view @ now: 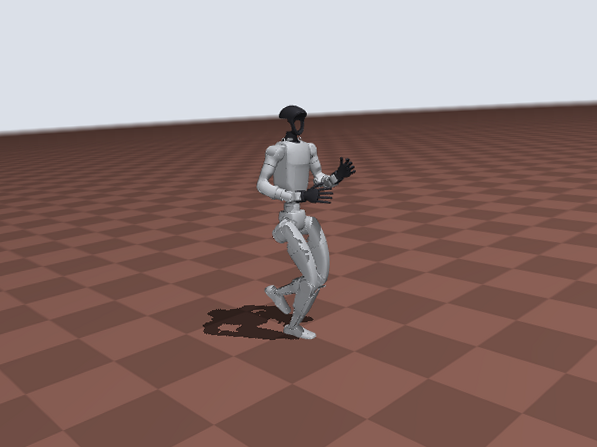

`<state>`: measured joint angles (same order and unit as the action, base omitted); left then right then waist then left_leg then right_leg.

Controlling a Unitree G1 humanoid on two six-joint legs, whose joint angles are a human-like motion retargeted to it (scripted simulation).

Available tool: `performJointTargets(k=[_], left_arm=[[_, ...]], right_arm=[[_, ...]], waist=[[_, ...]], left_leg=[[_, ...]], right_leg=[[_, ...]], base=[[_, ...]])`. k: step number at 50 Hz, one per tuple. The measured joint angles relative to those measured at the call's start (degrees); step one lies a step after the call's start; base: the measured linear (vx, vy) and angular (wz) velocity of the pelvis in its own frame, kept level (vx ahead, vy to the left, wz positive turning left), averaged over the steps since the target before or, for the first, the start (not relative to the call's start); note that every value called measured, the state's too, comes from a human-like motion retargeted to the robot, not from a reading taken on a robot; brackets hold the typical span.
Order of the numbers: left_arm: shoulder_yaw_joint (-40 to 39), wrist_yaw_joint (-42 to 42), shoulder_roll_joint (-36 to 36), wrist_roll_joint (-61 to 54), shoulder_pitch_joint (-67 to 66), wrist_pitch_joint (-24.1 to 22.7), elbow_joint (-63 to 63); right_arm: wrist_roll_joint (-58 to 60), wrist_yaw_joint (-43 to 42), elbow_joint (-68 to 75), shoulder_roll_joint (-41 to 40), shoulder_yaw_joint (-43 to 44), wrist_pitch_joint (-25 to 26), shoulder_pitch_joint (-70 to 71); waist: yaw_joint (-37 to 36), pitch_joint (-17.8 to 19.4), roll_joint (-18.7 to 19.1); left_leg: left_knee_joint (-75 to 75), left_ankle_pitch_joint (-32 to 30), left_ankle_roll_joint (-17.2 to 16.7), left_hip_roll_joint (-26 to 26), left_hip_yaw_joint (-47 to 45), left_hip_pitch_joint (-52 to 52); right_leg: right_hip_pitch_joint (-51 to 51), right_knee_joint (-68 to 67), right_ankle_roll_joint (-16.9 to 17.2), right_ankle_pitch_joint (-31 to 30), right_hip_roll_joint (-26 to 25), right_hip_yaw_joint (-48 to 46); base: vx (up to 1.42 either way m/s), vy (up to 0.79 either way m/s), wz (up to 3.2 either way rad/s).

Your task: Run

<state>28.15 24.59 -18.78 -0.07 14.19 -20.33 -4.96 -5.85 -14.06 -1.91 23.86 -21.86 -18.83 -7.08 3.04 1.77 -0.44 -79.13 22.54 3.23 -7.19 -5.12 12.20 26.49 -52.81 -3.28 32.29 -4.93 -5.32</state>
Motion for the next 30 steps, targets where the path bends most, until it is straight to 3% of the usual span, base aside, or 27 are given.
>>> performJointTargets(k=[3,6,10,15,19,22,26,30], left_arm=[[-1.55,-0.93,0.08,-0.62,-5.71,2.86,4.59],[-4.77,-1.83,-0.94,-1.17,-12.08,4.14,8.94],[-8.63,-3.63,-3.69,-3.08,-22.82,3.25,9.74],[-10.63,-3.41,-3.82,-6.11,-31.05,2.51,10.68],[-10.36,-0.49,-1.97,-4.96,-29.37,2.61,11.37],[-9.94,3.03,-1.44,-1.58,-21.39,3.24,11.79],[-8.97,6.02,-1.12,1.25,-5.71,4.39,10.67],[-6.94,5.59,-0.66,2.32,2.44,2.54,4.53]], right_arm=[[3.98,-3.54,1.35,-1.32,0.30,1.12,8.64],[5.61,-7.04,0.38,-3.38,1.62,1.38,19.41],[4.16,-9.01,-7.56,-5.57,3.51,0.11,26.85],[4.67,-7.31,-13.47,-7.29,2.82,-1.60,28.07],[6.04,-4.71,-12.83,-8.41,0.31,-1.41,24.93],[6.95,-2.11,-8.66,-8.26,-1.89,0.05,20.88],[5.04,2.02,-1.13,-4.96,-3.60,1.08,14.25],[0.42,4.72,0.62,-0.34,-3.60,0.59,5.19]], waist=[[-4.06,2.82,-1.07],[-7.01,4.66,-3.26],[-9.59,3.43,-6.55],[-9.21,0.30,-10.72],[-6.95,0.33,-12.24],[-4.74,1.90,-12.85],[-1.04,3.57,-9.93],[3.62,2.03,-5.67]], left_leg=[[-13.17,5.14,5.07,-3.95,0.20,6.62],[-13.43,10.31,8.80,-2.55,-0.73,14.48],[4.96,12.41,8.83,4.39,-3.89,20.80],[35.31,8.04,6.57,16.55,-5.42,18.12],[31.53,11.94,9.86,20.83,-4.70,15.55],[25.58,18.06,11.77,21.72,-3.57,13.12],[27.46,20.69,10.90,20.42,-1.12,5.63],[37.32,12.65,4.12,16.85,0.86,-4.02]], right_leg=[[-3.46,-5.02,-3.58,7.89,-0.76,1.31],[-7.43,-4.53,-3.26,9.67,0.19,3.58],[-12.89,1.12,1.98,3.33,2.99,6.46],[-15.61,-1.29,10.03,-7.60,9.66,8.28],[-13.08,-19.01,12.02,-14.38,14.28,7.84],[-7.83,-33.55,10.01,-14.59,17.23,7.35],[2.62,-37.48,6.24,-8.06,16.23,6.45],[8.18,-17.92,6.08,-5.18,12.08,2.98]], base=[[-0.01,-0.05,-0.20],[0.00,-0.01,-0.07],[0.02,0.03,0.03],[0.03,0.07,0.14],[-0.02,0.05,-0.04],[0.00,0.00,0.00],[-0.01,0.03,-0.06],[0.00,0.00,0.00]])
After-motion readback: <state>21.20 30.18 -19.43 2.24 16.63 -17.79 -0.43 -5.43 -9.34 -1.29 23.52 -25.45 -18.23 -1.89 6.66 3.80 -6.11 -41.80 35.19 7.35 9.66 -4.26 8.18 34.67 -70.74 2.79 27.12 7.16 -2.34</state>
